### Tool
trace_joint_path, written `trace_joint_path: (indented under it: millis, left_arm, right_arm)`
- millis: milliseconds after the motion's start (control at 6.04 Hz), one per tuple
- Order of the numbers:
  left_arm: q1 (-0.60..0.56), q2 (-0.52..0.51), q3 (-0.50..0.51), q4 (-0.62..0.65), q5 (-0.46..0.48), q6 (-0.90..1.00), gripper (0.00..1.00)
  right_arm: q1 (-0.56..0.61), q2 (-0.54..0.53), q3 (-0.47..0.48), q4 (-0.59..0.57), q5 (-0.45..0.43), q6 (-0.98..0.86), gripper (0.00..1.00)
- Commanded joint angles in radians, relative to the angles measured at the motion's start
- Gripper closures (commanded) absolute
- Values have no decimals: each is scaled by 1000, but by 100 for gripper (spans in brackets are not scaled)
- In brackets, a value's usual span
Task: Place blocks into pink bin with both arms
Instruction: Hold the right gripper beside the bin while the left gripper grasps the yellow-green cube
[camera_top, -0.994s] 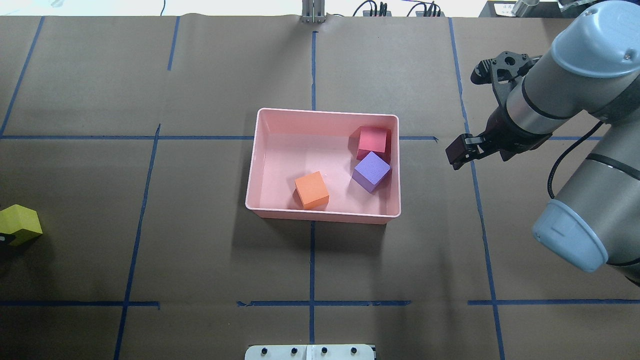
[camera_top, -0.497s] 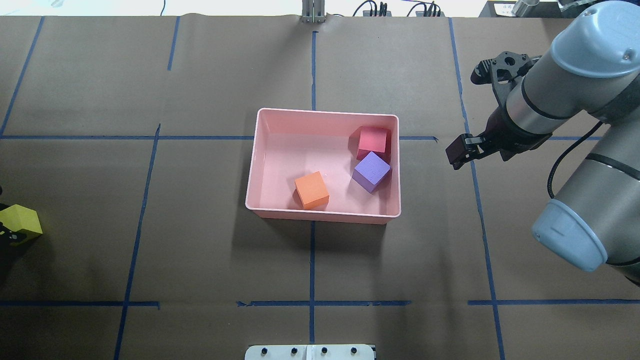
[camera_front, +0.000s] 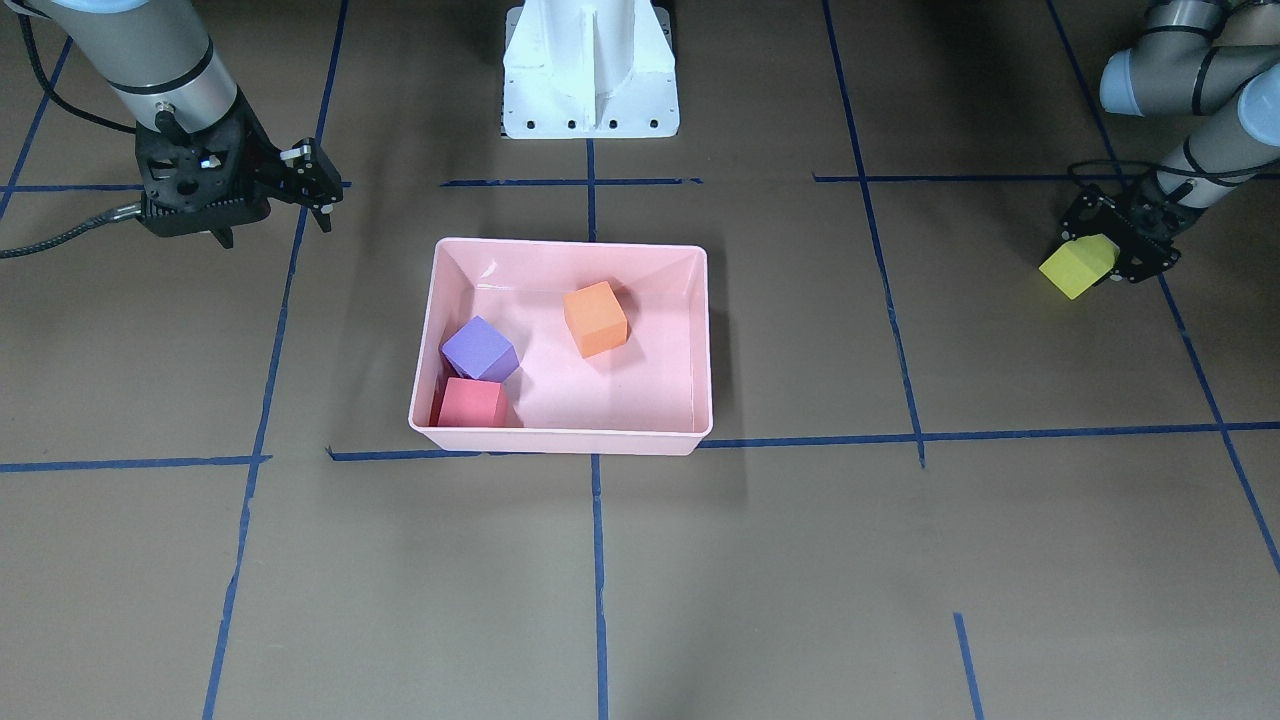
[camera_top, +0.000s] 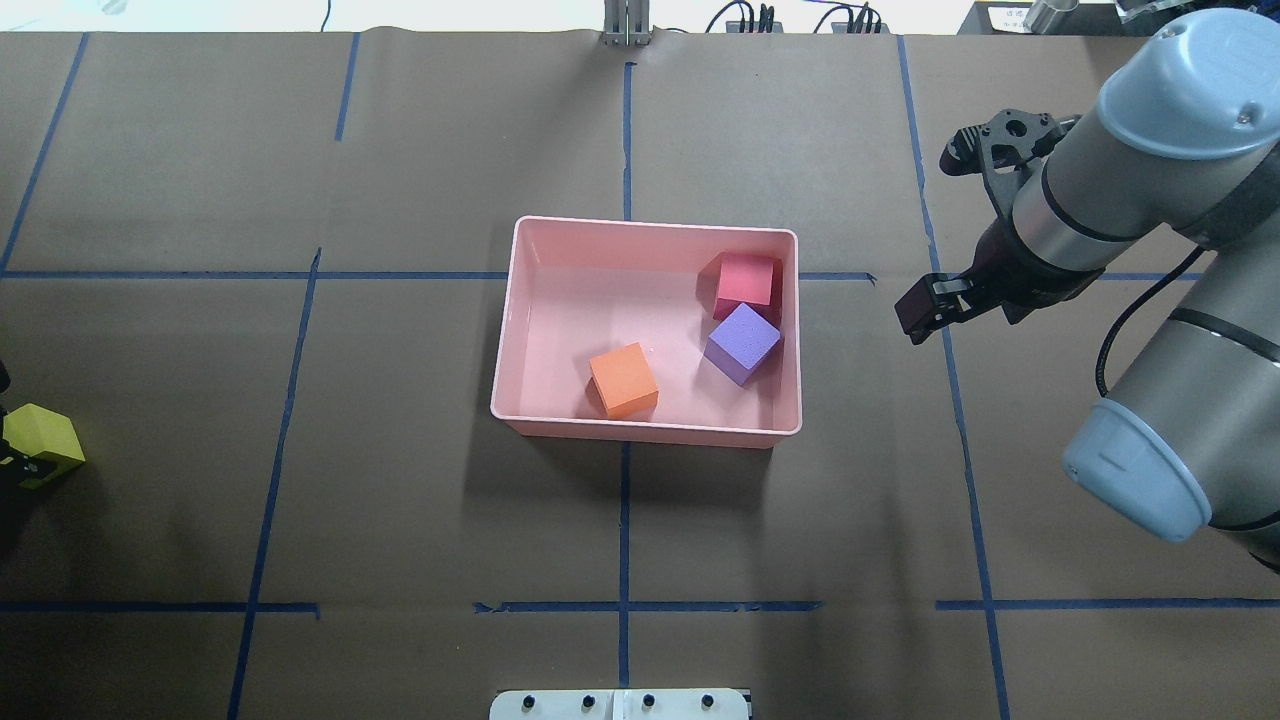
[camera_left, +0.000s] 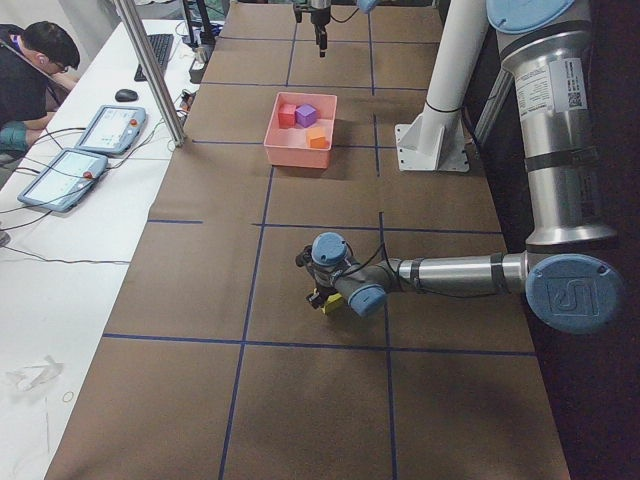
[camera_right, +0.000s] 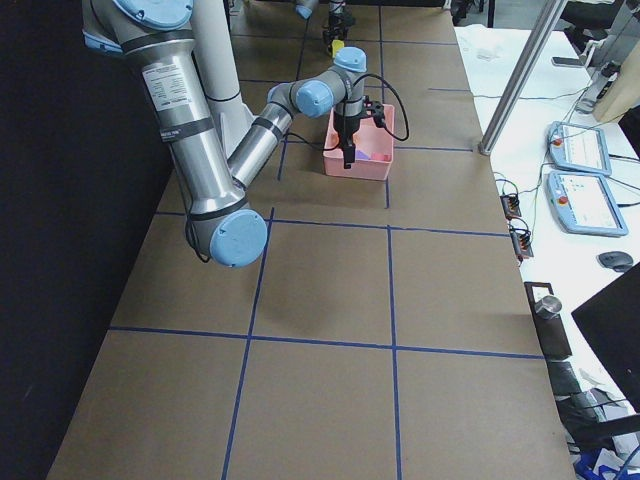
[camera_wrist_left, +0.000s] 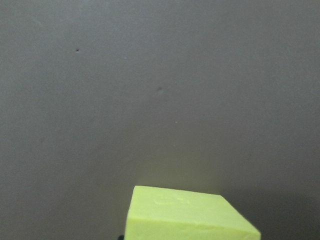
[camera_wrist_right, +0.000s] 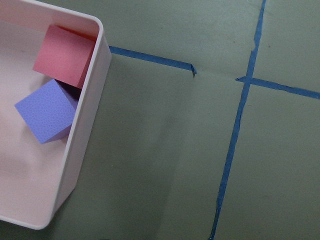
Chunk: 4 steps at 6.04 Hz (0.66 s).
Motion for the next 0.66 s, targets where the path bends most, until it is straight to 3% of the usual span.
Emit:
trace_joint_path:
  millis: [0, 497]
  left_arm:
    - [-16, -37, -79, 104, -3, 0, 63]
    - [-122, -234, -336, 620, 4, -75, 62]
  right_arm:
    - [40, -5, -1, -2, 8, -89, 0]
    - [131, -36, -18, -4, 62, -218, 0]
